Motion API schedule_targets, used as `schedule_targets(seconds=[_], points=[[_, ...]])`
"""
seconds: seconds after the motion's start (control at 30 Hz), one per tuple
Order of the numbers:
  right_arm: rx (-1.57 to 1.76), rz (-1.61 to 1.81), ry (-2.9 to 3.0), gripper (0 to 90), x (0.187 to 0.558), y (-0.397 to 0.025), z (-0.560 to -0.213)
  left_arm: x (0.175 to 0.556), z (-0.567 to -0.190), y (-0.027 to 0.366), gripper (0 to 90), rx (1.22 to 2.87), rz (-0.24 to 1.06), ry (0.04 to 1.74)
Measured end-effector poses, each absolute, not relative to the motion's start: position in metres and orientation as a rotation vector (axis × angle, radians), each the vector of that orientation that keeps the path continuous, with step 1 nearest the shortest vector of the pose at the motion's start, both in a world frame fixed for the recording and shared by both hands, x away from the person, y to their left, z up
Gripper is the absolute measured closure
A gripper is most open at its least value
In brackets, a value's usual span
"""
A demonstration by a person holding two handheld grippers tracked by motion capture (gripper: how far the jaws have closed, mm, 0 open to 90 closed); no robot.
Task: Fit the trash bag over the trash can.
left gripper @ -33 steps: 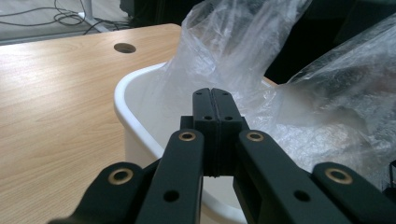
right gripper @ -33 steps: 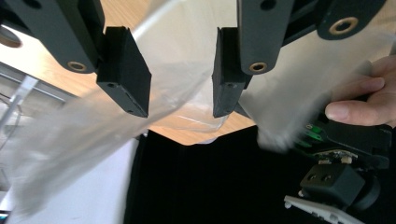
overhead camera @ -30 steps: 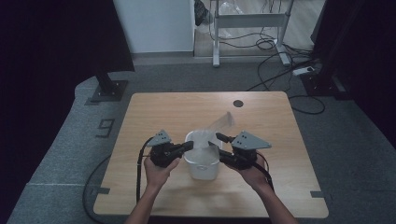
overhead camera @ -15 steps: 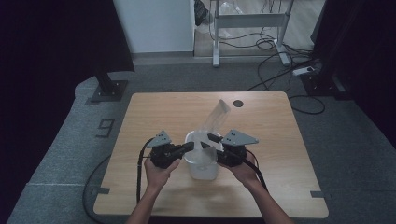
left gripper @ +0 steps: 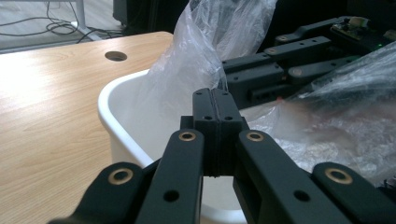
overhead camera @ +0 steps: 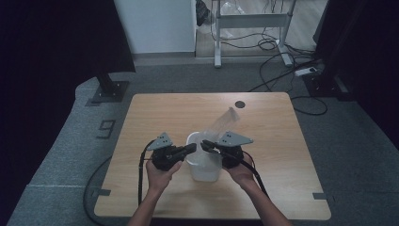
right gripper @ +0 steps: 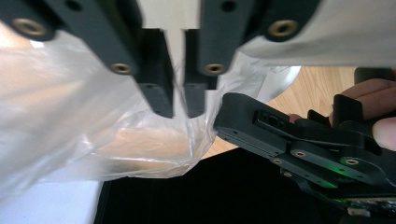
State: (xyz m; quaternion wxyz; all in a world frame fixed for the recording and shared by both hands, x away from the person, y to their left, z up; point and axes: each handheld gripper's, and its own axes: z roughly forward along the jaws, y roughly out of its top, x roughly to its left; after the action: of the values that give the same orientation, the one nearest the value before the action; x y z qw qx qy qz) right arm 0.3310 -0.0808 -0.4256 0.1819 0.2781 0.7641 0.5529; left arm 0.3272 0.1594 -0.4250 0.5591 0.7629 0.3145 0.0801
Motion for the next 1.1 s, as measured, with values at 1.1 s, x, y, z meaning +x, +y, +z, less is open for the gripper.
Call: schedule_targets(seconds=[1.1], points=[[0.831,1.544,2.040,89.5,0.297,-0.149,-0.429,0.324,-0.428,0.197,90.0,1.720,0.222,0.807]])
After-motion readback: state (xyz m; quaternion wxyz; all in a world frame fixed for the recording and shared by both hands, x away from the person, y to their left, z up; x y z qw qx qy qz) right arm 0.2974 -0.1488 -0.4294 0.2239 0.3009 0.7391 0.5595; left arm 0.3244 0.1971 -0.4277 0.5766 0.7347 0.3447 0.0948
